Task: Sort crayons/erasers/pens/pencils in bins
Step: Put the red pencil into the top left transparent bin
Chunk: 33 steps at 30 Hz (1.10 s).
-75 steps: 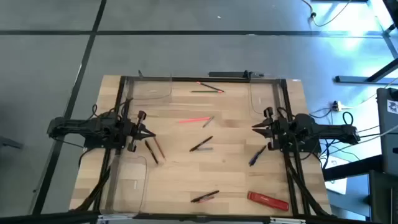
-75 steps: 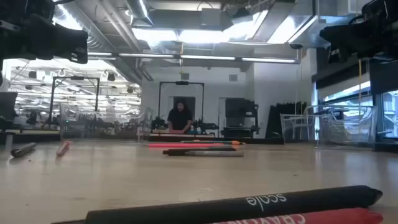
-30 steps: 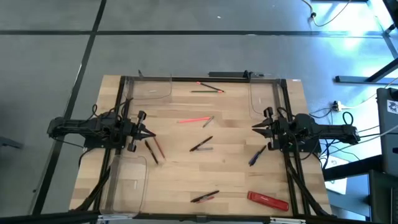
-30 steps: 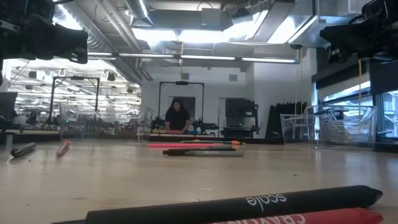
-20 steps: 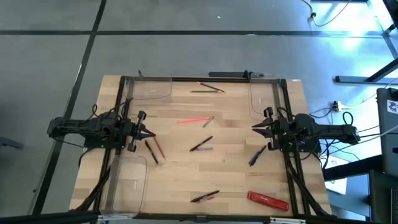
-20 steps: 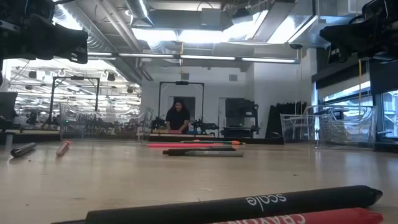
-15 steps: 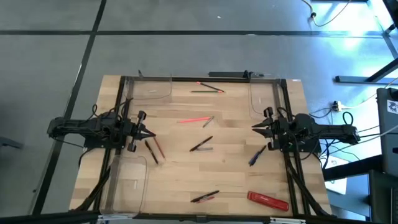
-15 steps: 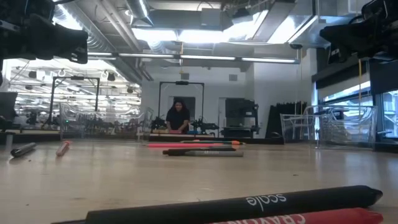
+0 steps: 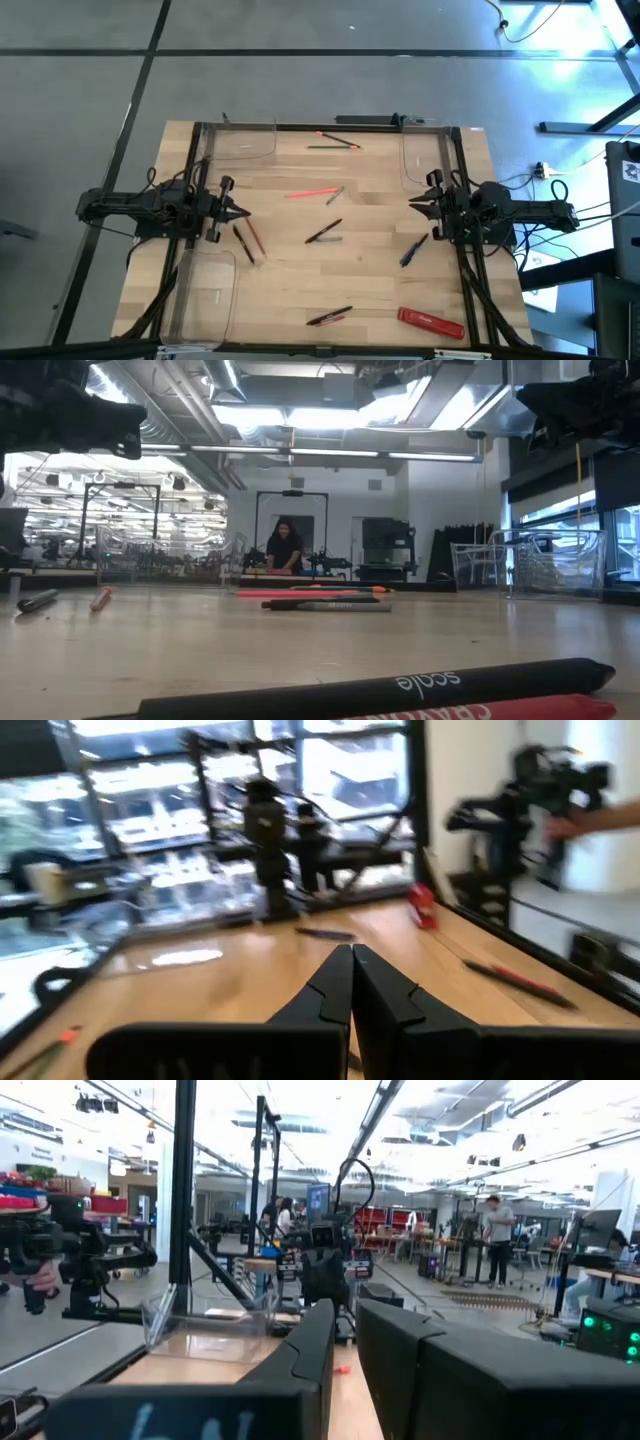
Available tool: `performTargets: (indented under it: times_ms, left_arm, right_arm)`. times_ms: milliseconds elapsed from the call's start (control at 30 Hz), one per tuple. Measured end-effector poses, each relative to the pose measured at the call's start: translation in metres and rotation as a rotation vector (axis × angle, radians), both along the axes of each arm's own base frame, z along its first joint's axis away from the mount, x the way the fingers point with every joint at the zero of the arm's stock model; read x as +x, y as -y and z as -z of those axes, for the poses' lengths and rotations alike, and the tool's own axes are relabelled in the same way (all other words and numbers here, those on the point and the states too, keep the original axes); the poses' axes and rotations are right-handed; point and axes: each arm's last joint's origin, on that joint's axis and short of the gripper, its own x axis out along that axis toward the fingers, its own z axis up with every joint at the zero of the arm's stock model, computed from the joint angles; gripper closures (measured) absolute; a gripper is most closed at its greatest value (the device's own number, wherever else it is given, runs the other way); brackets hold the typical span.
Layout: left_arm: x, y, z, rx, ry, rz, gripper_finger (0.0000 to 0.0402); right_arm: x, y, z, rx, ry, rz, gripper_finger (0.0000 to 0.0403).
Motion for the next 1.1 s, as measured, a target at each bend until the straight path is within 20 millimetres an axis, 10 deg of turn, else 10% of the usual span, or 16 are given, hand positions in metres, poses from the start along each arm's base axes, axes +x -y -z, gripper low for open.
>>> performTargets:
  times_ms: [367, 700, 1100]
  left_arm:
    - [-0.022, -0.008, -0.09, -0.127, 0.046, -0.272, 0.0401]
    - [0.019, -0.009, -0.15, -0.138, -0.397, -0.315, 0.0401]
    - [0.054, -0.007, -0.125, -0.695, -0.956, -0.579, 0.0401]
  right_arm:
    - [-0.001, 0.001, -0.003, 0.112, 0.032, 0.005, 0.0352]
    - [-0.007, 0.003, -0.024, 0.231, -0.028, 0.057, 0.0352]
    - [-0.001, 0.004, -0.073, 0.411, -0.492, 0.12, 0.0352]
